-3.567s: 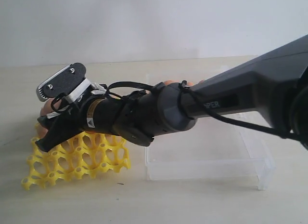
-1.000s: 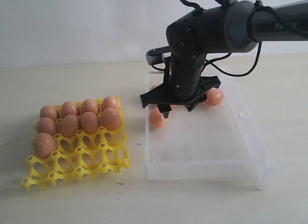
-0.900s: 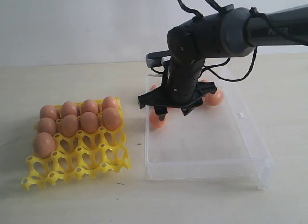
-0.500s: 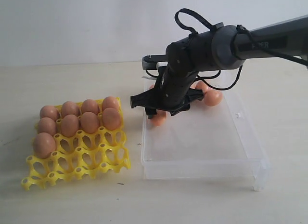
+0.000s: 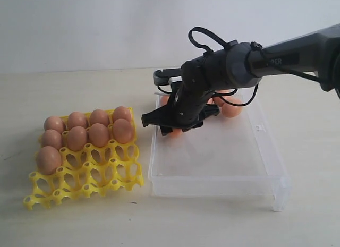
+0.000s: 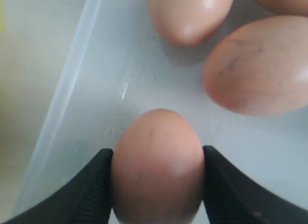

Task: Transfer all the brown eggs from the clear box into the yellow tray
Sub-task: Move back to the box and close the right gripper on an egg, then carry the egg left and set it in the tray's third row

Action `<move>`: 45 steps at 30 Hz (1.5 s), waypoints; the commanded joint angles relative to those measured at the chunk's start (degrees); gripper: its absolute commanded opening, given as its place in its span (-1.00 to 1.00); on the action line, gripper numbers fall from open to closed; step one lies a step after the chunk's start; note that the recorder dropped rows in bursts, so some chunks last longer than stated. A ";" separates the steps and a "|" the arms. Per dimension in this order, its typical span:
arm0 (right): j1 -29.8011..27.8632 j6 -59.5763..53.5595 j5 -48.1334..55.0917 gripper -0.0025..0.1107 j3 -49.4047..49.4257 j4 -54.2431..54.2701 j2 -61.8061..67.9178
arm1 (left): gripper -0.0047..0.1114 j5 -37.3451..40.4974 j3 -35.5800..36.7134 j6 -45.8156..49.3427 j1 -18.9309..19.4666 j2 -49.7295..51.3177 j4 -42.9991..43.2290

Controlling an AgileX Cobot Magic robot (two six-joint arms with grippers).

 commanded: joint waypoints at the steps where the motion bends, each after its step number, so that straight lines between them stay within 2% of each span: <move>1: 0.65 -5.29 1.08 -0.96 0.15 -0.88 -3.64 | -0.92 -0.47 -0.23 -0.30 -0.37 -0.32 0.07; 6: 4.62 -8.02 -10.73 -0.96 5.18 -0.70 -10.41 | -0.92 -0.47 -0.23 -0.30 -0.37 -0.32 0.07; 10: 9.14 -8.02 -24.86 -0.96 9.32 -3.07 -12.35 | -0.92 -0.47 -0.23 -0.30 -0.37 -0.32 0.07; 13: 11.69 -8.02 -29.59 -0.96 10.10 -4.51 -11.91 | -0.92 -0.47 -0.23 -0.30 -0.37 -0.32 0.07; 25: 18.46 -7.59 -40.40 -0.96 10.10 -11.92 -3.96 | -0.92 -0.47 -0.23 -0.30 -0.37 -0.32 0.07; 34: 19.27 -6.14 -44.83 -0.96 9.99 -12.15 -0.66 | -0.92 -0.47 -0.23 -0.30 -0.37 -0.32 0.07; 36: 19.27 -6.03 -45.04 -0.87 9.91 -12.15 -0.59 | -0.92 -0.47 -0.23 -0.30 -0.37 -0.32 0.07; 38: 19.27 -6.03 -45.04 -0.62 9.91 -12.41 -0.48 | -0.92 -0.47 -0.23 -0.30 -0.37 -0.32 0.07; 41: 19.27 -6.03 -44.90 -0.11 9.91 -12.97 -0.45 | -0.92 -0.47 -0.23 -0.30 -0.37 -0.32 0.07; 43: 19.27 -6.03 -44.35 0.09 9.91 -12.97 -0.45 | -0.92 -0.47 -0.23 -0.30 -0.37 -0.32 0.07; 45: 19.27 -6.13 -41.24 0.16 9.91 -12.97 -0.85 | -0.92 -0.47 -0.23 -0.30 -0.37 -0.32 0.07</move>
